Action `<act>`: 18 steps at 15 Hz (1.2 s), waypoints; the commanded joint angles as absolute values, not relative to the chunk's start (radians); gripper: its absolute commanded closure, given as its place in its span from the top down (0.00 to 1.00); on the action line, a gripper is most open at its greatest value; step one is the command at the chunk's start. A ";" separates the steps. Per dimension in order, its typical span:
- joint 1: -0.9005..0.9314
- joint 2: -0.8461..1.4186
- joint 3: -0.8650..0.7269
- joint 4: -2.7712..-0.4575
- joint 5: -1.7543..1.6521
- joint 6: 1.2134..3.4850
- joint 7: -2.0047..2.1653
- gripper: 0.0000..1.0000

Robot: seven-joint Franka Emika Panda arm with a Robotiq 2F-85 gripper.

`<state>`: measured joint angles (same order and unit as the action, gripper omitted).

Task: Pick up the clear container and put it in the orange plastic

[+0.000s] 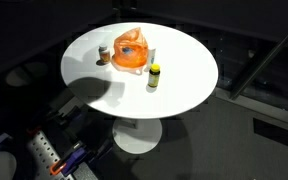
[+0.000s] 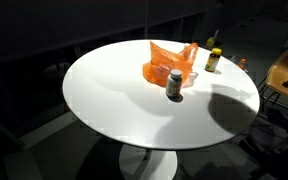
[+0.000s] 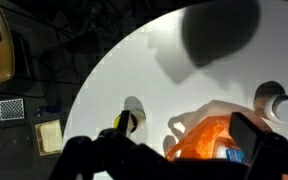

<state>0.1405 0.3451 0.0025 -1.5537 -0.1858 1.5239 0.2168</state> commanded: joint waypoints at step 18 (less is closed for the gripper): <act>0.109 0.091 0.034 -1.922 -0.216 2.021 0.133 1.00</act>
